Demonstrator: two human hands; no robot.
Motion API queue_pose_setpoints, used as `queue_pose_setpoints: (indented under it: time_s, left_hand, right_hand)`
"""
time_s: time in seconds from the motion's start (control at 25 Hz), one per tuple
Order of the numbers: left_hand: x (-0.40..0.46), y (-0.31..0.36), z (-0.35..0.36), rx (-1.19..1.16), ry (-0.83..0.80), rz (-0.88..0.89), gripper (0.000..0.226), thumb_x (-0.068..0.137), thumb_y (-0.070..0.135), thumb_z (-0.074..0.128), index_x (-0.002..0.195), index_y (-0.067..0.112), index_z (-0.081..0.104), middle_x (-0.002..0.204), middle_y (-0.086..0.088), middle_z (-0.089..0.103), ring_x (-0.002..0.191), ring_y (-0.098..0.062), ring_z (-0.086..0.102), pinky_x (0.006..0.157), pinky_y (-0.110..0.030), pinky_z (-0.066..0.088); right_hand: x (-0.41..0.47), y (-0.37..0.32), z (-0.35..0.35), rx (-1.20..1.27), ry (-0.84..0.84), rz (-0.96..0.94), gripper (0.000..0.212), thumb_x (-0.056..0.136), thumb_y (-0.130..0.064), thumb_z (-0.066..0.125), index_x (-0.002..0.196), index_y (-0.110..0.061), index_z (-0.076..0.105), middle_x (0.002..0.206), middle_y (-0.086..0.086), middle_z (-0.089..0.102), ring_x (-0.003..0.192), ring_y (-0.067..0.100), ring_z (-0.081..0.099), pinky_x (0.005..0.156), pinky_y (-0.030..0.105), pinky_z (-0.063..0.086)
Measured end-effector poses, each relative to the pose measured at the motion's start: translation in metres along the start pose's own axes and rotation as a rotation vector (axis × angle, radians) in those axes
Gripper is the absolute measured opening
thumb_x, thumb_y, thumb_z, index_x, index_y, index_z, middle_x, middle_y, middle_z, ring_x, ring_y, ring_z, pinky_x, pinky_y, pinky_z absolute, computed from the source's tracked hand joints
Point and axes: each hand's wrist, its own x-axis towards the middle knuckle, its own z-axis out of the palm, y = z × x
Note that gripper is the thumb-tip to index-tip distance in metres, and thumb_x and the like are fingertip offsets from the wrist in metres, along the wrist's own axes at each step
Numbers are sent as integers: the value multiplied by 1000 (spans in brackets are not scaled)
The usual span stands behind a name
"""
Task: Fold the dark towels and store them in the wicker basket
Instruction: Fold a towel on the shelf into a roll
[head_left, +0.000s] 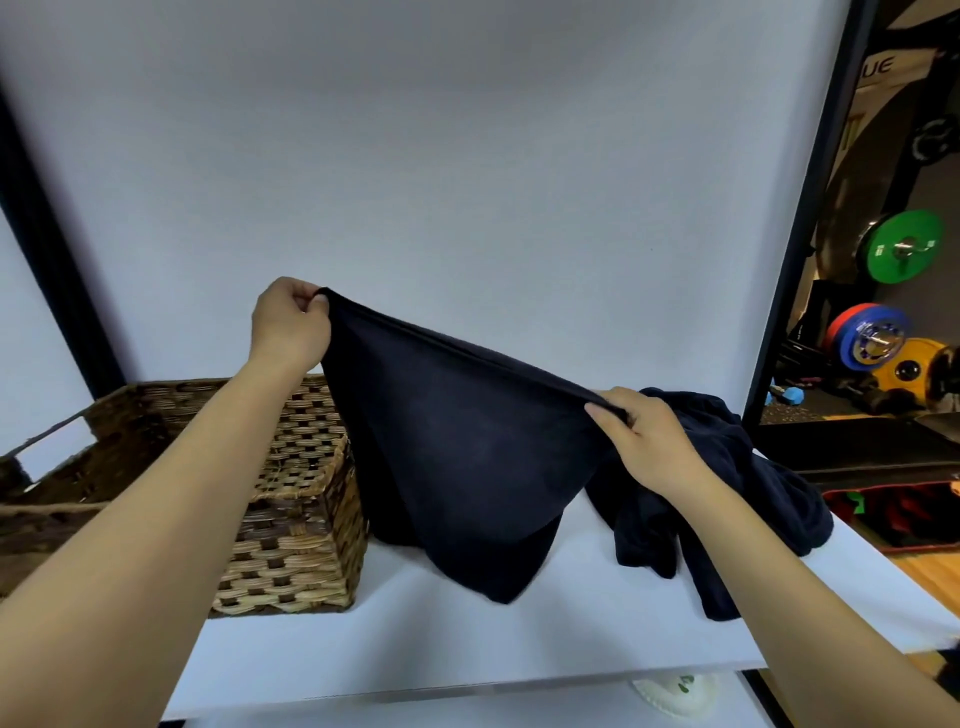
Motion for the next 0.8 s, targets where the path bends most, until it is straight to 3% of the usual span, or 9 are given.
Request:
queue_pose_setpoints:
  time_s: [0.08,0.12,0.24,0.28,0.36,0.44,0.56,0.68,0.8]
  left_hand:
    - [0,-6,2,11,-13,-24,12,101,17,53,111,13,59,90,7,56,90,-19,59,80,-34,53]
    - [0,-9,3,19,-17,-33,10,101,18,54,109,14,59,90,6,57,90,-20,59,84,-38,54]
    - [3,-12,3,29,-32,-65,8,101,18,54,106,15,59,90,4,59,91,-22,60,89,-42,55]
    - [5,-13,2,15,-35,-82,8,100,17,54,105,15,59,89,4,59,90,-22,61,90,-44,56]
    - [8,-15,1,-24,-40,-123,7,100,17,54,105,15,60,89,3,60,91,-23,62,91,-46,57]
    - [8,-15,1,-61,-43,-143,8,101,16,53,105,15,60,94,-1,62,95,-25,64,93,-47,57]
    - [7,-15,1,-83,-50,-143,9,103,14,52,108,13,59,100,-4,62,95,-22,61,93,-43,56]
    - [6,-17,3,-86,-56,-150,10,103,14,51,108,13,59,103,-7,63,93,-22,60,91,-42,55]
    - [6,-16,1,-97,-80,-172,10,103,13,49,106,12,60,106,-10,64,91,-22,60,88,-41,54]
  right_hand:
    - [2,-1,1,107,109,-25,31,102,-13,57,128,-29,66,110,-23,69,108,-6,63,98,14,45]
    - [2,-3,1,103,156,-79,35,102,-11,57,133,-26,63,108,-16,69,104,-4,63,97,13,44]
    - [0,-10,0,90,198,-227,33,96,-6,65,113,-33,74,100,-2,60,77,6,57,76,13,43]
    - [-1,-16,-2,209,173,-186,28,93,-8,69,95,-34,78,101,-3,61,74,7,56,72,15,43]
    - [-1,-25,-9,430,15,-58,17,88,-26,75,74,-17,71,98,-5,62,77,12,56,75,22,44]
    - [0,-21,-19,375,-228,8,49,81,-48,75,67,-4,59,93,-2,59,82,17,53,79,29,41]
    - [-4,-17,-23,282,-443,27,70,75,-66,75,68,2,58,98,11,54,87,21,50,84,38,38]
    - [-10,-30,-18,536,-457,21,53,82,-55,75,76,-2,74,106,11,57,106,23,51,98,42,36]
    - [-6,-37,-14,726,-472,55,43,83,-46,77,80,-4,76,111,10,56,106,28,51,97,43,36]
